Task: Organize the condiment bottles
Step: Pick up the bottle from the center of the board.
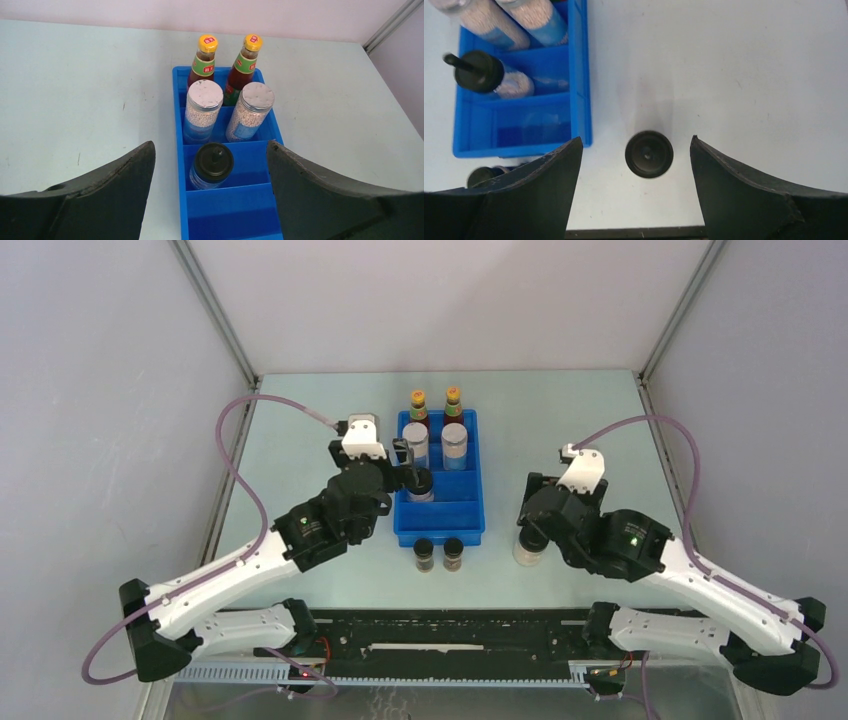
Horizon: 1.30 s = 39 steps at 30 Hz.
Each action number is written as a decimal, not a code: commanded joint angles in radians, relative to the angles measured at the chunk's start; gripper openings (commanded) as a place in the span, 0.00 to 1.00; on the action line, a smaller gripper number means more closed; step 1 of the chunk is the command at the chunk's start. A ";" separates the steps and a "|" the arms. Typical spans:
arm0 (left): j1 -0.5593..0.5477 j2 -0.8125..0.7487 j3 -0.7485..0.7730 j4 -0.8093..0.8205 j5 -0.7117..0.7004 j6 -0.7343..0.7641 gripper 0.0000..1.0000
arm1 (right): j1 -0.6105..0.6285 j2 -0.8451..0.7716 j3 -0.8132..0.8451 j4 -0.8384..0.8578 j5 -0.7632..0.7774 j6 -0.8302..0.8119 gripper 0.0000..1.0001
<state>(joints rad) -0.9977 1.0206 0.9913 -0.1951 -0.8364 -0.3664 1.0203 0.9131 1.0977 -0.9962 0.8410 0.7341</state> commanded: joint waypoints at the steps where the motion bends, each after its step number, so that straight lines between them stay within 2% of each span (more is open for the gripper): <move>1: -0.007 -0.015 -0.022 0.031 -0.028 -0.003 0.85 | 0.092 0.030 0.002 -0.234 0.106 0.267 0.87; 5: -0.009 -0.004 -0.020 0.032 -0.019 -0.009 0.85 | 0.150 0.076 -0.003 -0.318 0.112 0.382 0.88; 9: -0.009 0.008 -0.025 0.033 -0.010 -0.011 0.85 | 0.159 0.070 -0.067 -0.277 0.073 0.409 0.89; 19: -0.009 0.000 -0.043 0.050 -0.004 -0.006 0.86 | 0.099 0.069 -0.133 -0.139 -0.032 0.293 0.98; 39: -0.007 0.002 -0.058 0.084 -0.025 0.020 0.87 | -0.124 0.068 -0.273 0.119 -0.209 0.098 0.99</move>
<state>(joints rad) -0.9997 1.0306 0.9516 -0.1574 -0.8352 -0.3649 0.9203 0.9924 0.8310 -0.9497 0.6586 0.8814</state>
